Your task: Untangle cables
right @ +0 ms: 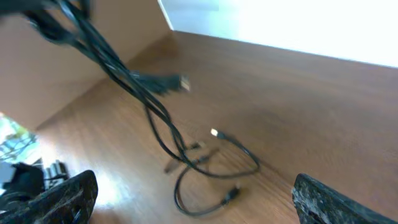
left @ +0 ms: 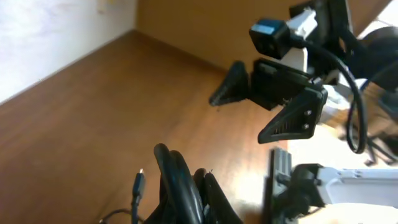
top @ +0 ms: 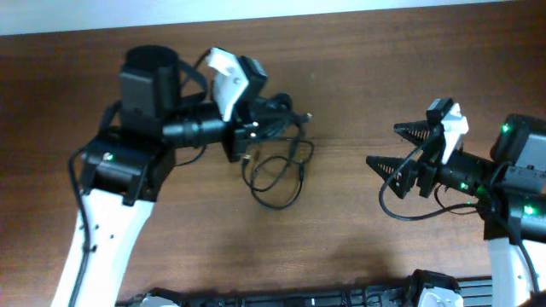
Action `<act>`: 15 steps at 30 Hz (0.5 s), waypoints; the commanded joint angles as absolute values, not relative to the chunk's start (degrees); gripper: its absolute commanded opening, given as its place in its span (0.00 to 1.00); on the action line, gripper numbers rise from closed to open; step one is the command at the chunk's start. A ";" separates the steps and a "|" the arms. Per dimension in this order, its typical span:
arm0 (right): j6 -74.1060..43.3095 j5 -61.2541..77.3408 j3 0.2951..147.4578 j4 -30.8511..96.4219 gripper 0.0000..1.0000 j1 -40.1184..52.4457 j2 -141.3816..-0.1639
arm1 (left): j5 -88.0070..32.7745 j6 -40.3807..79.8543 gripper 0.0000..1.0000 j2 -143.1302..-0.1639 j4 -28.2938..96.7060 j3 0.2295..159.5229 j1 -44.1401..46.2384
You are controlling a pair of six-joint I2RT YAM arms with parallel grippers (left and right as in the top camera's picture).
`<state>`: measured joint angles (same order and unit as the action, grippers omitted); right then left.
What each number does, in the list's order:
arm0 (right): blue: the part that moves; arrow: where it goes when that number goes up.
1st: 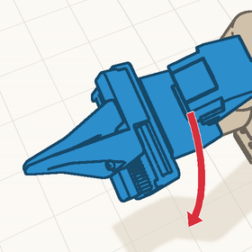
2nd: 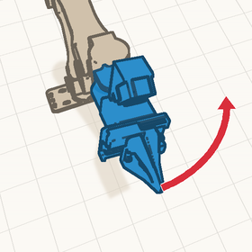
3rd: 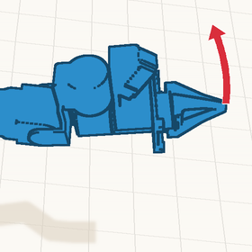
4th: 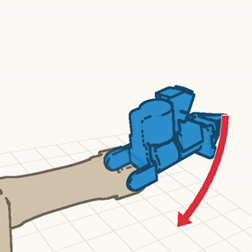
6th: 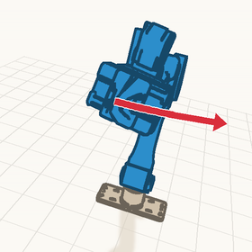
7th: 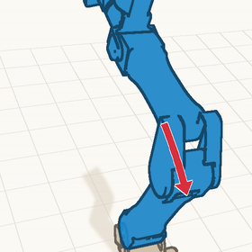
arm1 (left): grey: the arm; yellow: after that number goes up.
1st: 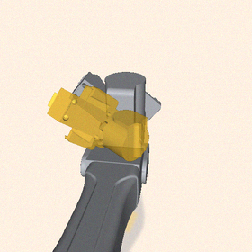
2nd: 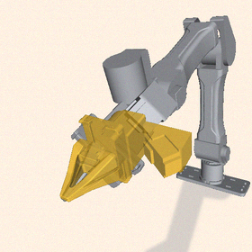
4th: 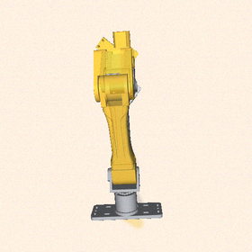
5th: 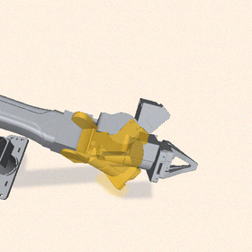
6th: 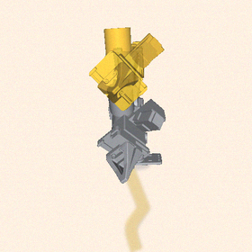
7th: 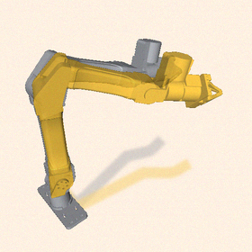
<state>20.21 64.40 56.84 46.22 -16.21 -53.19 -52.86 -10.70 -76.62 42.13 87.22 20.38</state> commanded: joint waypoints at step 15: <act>20.99 74.02 57.23 43.86 0.99 -16.40 -52.86 | -51.92 -12.12 0.00 -83.68 29.10 87.64 39.88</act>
<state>20.40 71.77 56.84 44.03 -16.21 -52.97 -53.91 -11.40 -83.90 29.76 87.20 38.39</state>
